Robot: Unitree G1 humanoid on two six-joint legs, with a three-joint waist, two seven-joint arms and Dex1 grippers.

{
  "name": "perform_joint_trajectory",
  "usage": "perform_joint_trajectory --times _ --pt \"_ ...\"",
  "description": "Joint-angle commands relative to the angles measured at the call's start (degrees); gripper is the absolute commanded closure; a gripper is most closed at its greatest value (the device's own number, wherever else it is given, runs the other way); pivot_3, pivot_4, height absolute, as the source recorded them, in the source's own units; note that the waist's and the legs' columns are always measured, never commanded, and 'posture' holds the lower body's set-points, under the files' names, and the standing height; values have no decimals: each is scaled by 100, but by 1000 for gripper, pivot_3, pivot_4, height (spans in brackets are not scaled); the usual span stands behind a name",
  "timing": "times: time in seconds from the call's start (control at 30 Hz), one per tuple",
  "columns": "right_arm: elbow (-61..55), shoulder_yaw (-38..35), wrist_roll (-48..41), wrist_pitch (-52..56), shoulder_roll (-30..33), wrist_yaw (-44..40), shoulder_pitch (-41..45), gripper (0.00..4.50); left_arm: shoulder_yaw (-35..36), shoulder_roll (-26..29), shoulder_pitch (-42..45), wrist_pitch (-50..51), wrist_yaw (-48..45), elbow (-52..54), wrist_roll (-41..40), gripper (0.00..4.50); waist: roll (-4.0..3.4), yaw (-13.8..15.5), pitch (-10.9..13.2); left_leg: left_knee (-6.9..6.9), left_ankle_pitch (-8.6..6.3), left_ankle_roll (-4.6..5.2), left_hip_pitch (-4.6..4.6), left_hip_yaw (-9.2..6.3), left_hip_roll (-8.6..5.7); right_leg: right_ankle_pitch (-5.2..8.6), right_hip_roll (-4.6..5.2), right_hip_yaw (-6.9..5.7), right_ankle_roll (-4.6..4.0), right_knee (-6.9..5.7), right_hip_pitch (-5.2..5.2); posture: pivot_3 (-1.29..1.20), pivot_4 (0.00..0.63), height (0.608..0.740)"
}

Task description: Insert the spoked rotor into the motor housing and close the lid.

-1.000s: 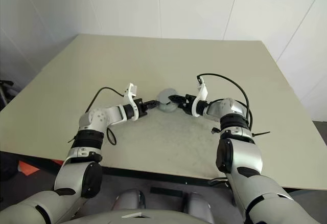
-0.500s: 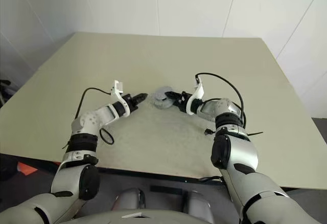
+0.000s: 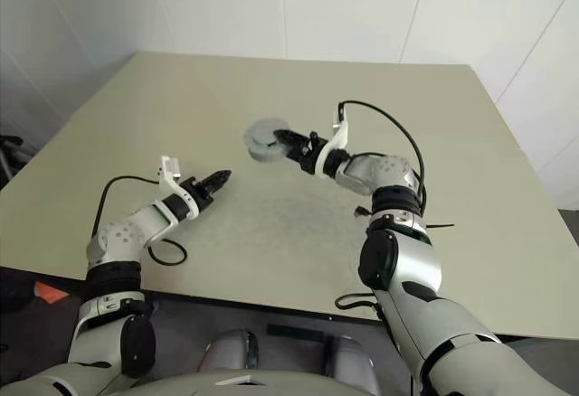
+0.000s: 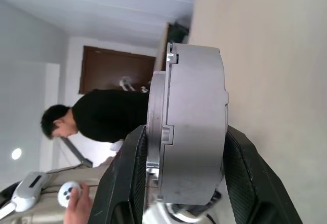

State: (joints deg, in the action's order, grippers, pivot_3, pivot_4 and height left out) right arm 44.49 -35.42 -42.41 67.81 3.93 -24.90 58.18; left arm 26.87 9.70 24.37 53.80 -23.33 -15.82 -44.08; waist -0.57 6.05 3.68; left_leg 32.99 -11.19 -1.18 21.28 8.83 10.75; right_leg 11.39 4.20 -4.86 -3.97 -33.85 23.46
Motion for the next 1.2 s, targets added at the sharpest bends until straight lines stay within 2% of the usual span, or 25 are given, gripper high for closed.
perform_joint_trajectory --times 0.03,0.2,0.23,0.27,0.37,0.63,0.87,1.2 --pt "-543 -119 -496 185 -108 135 223 2471 92 55 -5 163 -125 499 -441 2179 1 27 1 0 0 0 0 0 0 0 0 0 0 0 -1 0 0 740" --pt "-702 -35 -583 209 -160 286 149 2471 224 -9 -77 532 -162 825 -1123 477 1 101 1 1 2 -5 -5 0 -1 0 0 0 1 -1 -5 0 0 740" --pt "-727 -17 -590 213 -174 310 131 2471 376 -44 -55 764 -123 838 -1523 110 1 106 1 1 2 -6 -5 0 -1 0 0 0 1 -2 -5 0 0 740" --pt "-747 1 -594 217 -180 326 119 2471 578 -87 9 1043 -19 769 -2021 25 1 108 1 1 3 -7 -5 0 -1 -1 0 0 1 -2 -5 0 0 740" --pt "-792 34 -604 217 -187 350 101 2471 865 -122 116 1472 244 623 -2877 25 1 109 1 1 3 -8 -3 0 -2 -1 0 0 1 -4 -4 0 0 740" --pt "-1218 181 -734 475 -225 297 -59 2471 833 -140 227 1414 733 313 -3517 25 2 118 1 1 5 -12 -4 -4 -4 -3 -1 1 8 -5 -6 0 0 740" --pt "-2171 467 -1080 990 -435 244 -449 2471 565 -170 439 1408 650 46 -3619 25 2 138 1 1 5 -12 -3 -7 -5 -16 -2 2 35 -5 -6 0 0 740" --pt "-2629 891 -1080 1139 -536 252 -845 2471 348 -154 683 1335 556 -92 -3651 25 3 126 1 1 9 -19 -12 -12 -10 -22 -2 6 45 -6 -17 0 0 740"
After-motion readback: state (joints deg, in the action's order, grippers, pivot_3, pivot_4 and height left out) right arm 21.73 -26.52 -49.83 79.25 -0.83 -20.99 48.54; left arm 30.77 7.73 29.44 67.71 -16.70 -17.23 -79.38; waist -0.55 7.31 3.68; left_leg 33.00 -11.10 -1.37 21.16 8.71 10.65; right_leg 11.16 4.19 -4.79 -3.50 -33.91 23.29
